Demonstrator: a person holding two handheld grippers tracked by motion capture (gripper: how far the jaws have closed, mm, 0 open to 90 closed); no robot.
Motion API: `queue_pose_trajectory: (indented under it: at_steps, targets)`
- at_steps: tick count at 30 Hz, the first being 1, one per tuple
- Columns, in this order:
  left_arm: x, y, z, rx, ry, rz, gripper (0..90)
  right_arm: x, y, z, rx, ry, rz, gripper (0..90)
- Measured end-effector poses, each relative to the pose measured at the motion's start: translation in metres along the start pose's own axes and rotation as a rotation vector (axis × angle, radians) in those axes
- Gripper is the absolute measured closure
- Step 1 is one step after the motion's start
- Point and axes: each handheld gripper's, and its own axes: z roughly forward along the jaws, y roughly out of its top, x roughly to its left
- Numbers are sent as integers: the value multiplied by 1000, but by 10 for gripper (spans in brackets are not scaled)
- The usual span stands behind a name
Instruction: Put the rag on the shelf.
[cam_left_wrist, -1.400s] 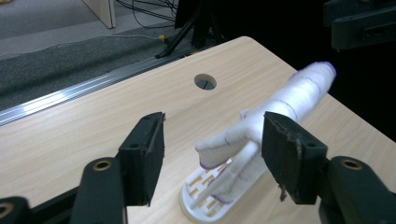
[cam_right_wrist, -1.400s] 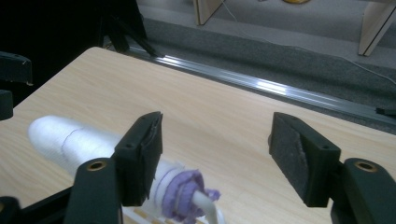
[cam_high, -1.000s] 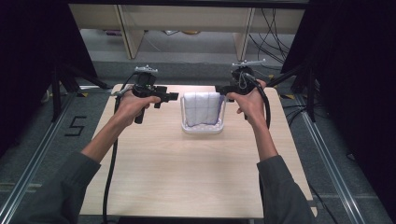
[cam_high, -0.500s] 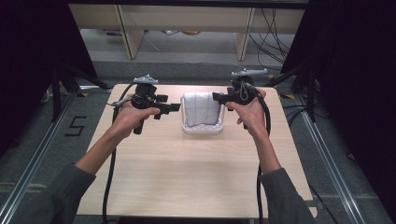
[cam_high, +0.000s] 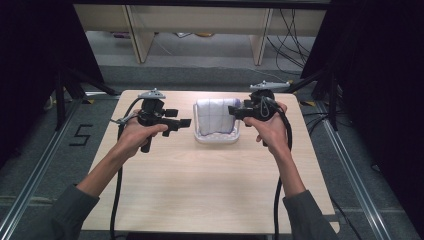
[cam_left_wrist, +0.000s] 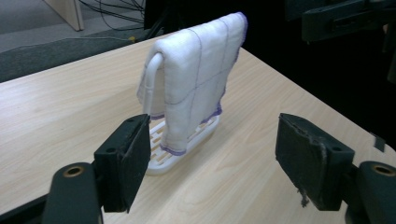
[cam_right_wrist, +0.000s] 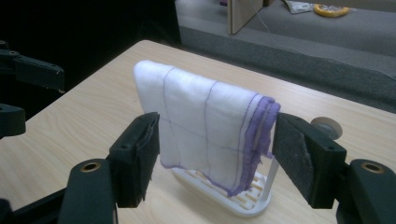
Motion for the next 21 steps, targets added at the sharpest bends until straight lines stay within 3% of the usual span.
queue_pose_trajectory:
  at_steps: [1, 2, 8, 18, 20, 21]
  targets:
    - [0, -1, 0, 1, -4, 3, 252, 2, -2, -1, 1, 3, 14, 328]
    - [-1, -3, -1, -3, 3, 1, 251, 1, -3, -1, -6, 8, -7, 326]
    - [-7, -15, -6, -20, -30, 6, 244, 5, -14, -7, 1, 6, -25, 304]
    - [-17, -32, -14, -30, -40, 24, 240, 11, -32, -14, -5, 16, -22, 296]
    - [-20, -37, -13, -33, -59, 23, 239, 11, -37, -14, -8, 21, -36, 294]
    - [-21, -39, -13, -30, -72, 22, 240, 13, -39, -15, -9, 30, -17, 294]
